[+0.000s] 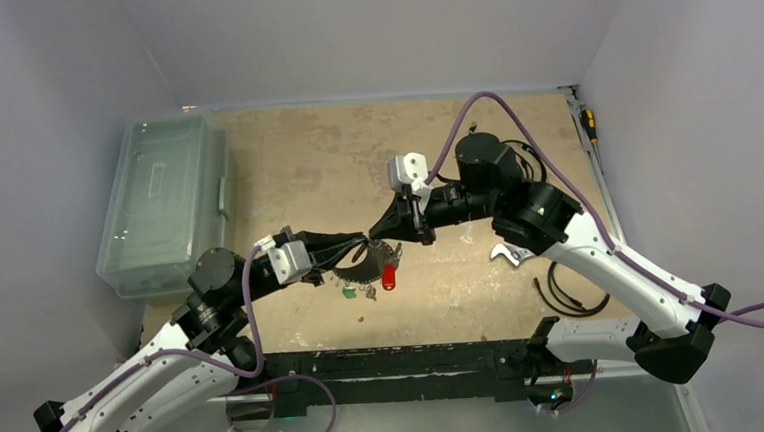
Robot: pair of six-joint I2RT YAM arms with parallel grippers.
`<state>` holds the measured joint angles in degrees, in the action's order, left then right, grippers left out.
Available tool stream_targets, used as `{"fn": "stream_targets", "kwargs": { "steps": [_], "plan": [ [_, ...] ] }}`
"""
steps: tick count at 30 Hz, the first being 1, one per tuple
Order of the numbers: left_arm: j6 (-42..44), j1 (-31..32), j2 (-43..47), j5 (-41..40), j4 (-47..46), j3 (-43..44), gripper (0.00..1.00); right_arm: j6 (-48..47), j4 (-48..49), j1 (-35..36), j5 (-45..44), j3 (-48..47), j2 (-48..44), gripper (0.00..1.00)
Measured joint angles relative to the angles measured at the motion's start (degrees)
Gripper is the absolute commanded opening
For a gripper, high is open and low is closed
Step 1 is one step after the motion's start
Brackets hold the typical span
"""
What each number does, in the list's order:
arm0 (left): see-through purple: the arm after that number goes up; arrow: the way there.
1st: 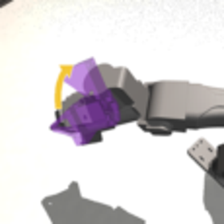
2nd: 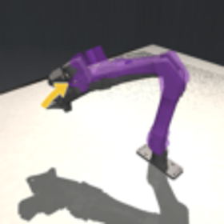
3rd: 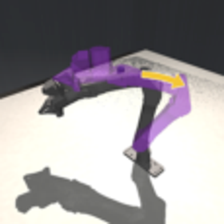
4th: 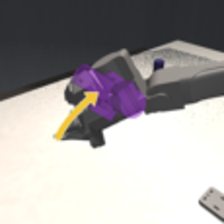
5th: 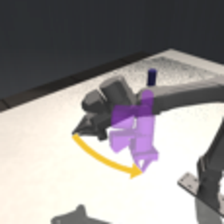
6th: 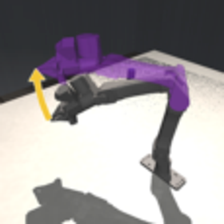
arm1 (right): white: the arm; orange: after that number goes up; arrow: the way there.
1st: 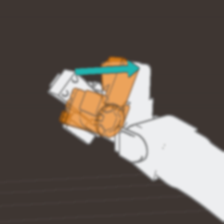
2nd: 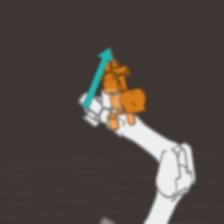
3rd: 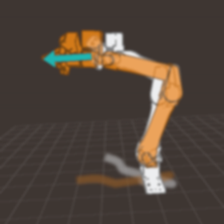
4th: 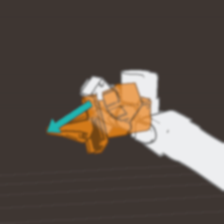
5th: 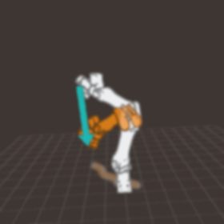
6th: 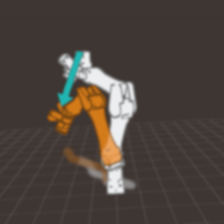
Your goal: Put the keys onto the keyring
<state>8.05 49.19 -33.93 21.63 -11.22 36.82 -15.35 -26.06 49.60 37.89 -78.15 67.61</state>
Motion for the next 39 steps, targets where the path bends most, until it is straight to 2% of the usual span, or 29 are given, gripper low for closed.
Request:
{"fn": "stream_targets", "kwargs": {
  "steps": [10, 13, 15, 17, 23, 31, 39],
  "plan": [
    [0.09, -0.04, 0.20, -0.22, 0.11, 0.00, 0.00, -1.44, -3.28, 0.00, 1.09, -2.54, 1.62, 0.00],
    [0.59, -0.04, 0.20, -0.20, 0.44, 0.11, 0.28, -2.12, -4.92, 0.00, 1.05, -4.24, 2.38, 0.00],
    [1.20, -0.02, 0.17, -0.17, 1.95, 0.74, 0.38, -2.84, -6.56, 0.04, 0.83, -5.68, 3.15, 0.00],
    [2.08, -0.02, 0.15, -0.17, 3.63, 1.73, 0.42, -3.72, -8.22, 0.04, 0.59, -7.28, 4.02, 0.00],
    [4.00, -0.02, -0.02, -0.20, 9.20, 5.51, 0.35, -6.38, -12.55, 0.04, 0.07, -10.69, 5.84, 0.00],
    [6.97, -0.02, -4.87, -0.22, 18.36, 14.62, 0.29, -9.44, -17.86, 0.04, -0.94, -13.79, 7.85, 0.00],
    [8.07, -0.02, -8.74, 0.70, 21.94, 15.87, 0.22, -10.69, -19.47, 0.22, -0.90, -14.03, 7.85, 0.00]
  ]
}}
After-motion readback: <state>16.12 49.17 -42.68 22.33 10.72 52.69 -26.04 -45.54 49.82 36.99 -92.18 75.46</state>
